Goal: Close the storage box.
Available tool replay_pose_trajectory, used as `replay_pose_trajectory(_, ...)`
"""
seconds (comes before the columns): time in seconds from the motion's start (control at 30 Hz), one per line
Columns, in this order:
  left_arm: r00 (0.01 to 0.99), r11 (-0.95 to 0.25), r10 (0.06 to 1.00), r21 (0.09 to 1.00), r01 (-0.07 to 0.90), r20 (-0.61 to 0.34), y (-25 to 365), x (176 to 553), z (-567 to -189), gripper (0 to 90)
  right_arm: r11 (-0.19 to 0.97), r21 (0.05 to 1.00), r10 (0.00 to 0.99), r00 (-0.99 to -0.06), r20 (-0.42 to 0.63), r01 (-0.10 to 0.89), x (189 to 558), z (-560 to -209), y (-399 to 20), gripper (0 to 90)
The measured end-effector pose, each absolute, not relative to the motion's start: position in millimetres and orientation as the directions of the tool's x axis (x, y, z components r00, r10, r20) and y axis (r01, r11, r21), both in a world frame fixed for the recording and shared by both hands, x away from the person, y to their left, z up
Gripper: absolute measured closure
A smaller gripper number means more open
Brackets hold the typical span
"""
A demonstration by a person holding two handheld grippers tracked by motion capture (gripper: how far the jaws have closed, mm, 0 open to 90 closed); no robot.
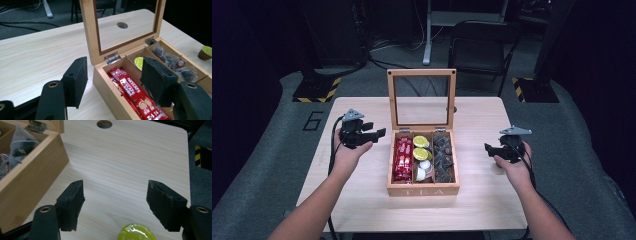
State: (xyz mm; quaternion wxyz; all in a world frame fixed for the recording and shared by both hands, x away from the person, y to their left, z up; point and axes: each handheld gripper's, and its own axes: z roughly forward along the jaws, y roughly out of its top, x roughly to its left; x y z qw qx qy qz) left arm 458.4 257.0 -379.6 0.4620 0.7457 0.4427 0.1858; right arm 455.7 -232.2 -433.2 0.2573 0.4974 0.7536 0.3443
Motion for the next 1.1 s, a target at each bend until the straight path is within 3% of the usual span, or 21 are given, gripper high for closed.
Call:
replay_pose_trajectory(0.3,0.556,-0.192,0.822,0.859,0.475,-0.124,253,458,-376,38.1,0.262,0.796,0.909,-0.416,-0.014,0.546,465,-409,-212,30.0)
replay_pose_trajectory(0.67,0.542,-0.178,0.83,0.859,0.479,-0.13,256,463,-378,38.1,0.33,0.786,0.881,-0.47,-0.057,0.523,488,-394,-179,30.1)
replay_pose_trajectory(1.1,0.553,-0.188,0.824,0.863,0.47,-0.121,253,461,-374,38.1,0.286,0.805,0.874,-0.486,0.004,0.521,511,-386,-163,30.5)
